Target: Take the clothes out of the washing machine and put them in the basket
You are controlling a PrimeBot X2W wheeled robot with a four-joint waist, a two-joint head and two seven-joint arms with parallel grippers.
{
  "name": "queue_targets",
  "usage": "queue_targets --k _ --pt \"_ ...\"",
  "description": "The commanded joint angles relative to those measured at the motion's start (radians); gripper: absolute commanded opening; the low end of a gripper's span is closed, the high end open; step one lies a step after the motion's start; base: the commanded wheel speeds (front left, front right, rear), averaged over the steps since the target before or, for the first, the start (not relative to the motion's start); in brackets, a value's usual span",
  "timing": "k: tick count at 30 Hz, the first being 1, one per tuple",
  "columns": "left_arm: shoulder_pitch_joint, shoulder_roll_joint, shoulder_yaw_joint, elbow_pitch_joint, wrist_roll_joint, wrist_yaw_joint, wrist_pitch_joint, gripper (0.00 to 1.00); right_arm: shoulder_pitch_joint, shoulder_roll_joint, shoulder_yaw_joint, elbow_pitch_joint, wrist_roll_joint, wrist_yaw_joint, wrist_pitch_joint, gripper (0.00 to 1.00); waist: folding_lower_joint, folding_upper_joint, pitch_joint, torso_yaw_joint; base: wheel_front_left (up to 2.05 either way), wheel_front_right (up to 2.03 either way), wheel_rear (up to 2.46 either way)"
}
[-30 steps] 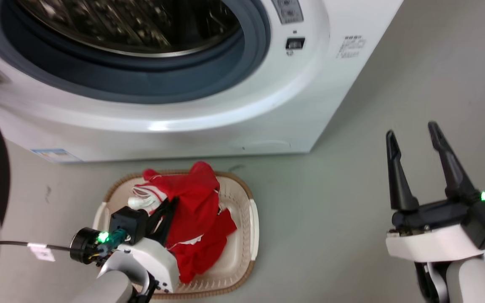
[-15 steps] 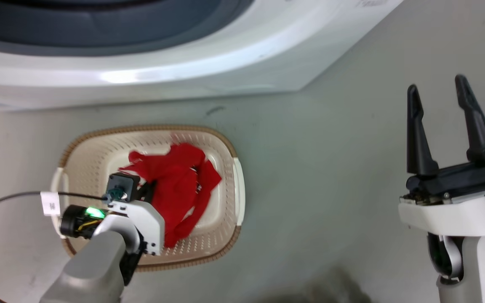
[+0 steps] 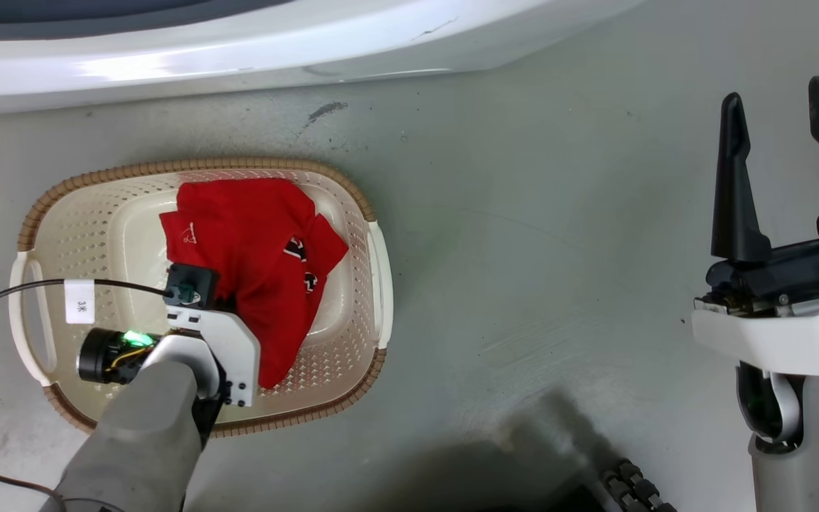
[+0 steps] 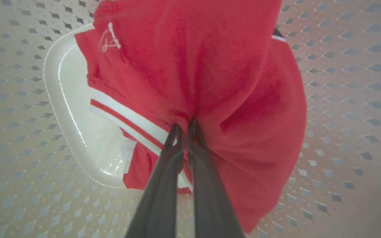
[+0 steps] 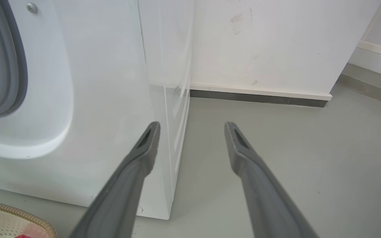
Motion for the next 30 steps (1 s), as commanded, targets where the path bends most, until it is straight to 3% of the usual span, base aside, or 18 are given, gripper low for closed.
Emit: queue_targets --k 1,2,3,12,16,22,25,26,30 --pt "-0.010 -0.005 0.003 0.005 -0.008 0.001 0.001 0.12 -0.019 0.002 0.000 0.001 0.002 -0.001 -0.002 1.00 -0.0002 0.0000 -0.002 0.000 0.00 0.00 0.00" --pt "-0.006 -0.009 0.002 0.008 -0.008 -0.002 0.000 0.86 -0.018 0.002 0.002 0.004 0.003 -0.001 -0.002 1.00 -0.0002 0.0000 -0.007 0.001 0.00 0.00 0.00" --pt "-0.003 -0.014 0.004 0.009 -0.011 -0.002 -0.009 1.00 -0.018 0.002 0.001 0.007 0.004 -0.001 -0.002 1.00 -0.0002 0.0000 -0.014 0.003 0.00 0.00 0.00" --pt "0.059 -0.046 0.058 -0.029 -0.048 -0.014 -0.069 1.00 0.024 0.002 0.004 0.032 -0.007 -0.001 -0.002 1.00 -0.0002 0.0000 -0.143 0.040 0.00 0.00 0.00" --pt "0.132 -0.012 0.137 -0.203 0.002 0.040 -0.068 1.00 0.051 0.002 0.006 0.043 -0.010 -0.001 -0.002 1.00 -0.0002 0.0000 -0.215 0.063 0.00 0.00 0.00" --pt "0.290 -0.009 0.303 -0.450 0.127 0.099 -0.069 1.00 0.100 0.002 0.011 0.062 -0.013 -0.001 -0.002 1.00 -0.0002 0.0000 -0.328 0.091 0.00 0.00 0.00" --pt "0.370 -0.026 0.385 -0.554 0.194 0.112 -0.069 1.00 0.128 0.002 0.011 0.072 -0.017 -0.001 -0.002 1.00 -0.0002 0.0000 -0.379 0.104 0.00 0.00 0.00" --pt "0.437 -0.047 0.471 -0.659 0.262 0.120 -0.069 1.00 0.154 0.002 0.009 0.078 -0.019 -0.001 -0.002 1.00 -0.0002 0.0000 -0.427 0.116 0.00 0.00 0.00" --pt "0.523 -0.092 0.572 -0.786 0.337 0.107 -0.069 1.00 0.185 0.002 0.005 0.087 -0.022 -0.001 -0.002 1.00 -0.0002 0.0000 -0.484 0.129 0.00 0.00 0.00"
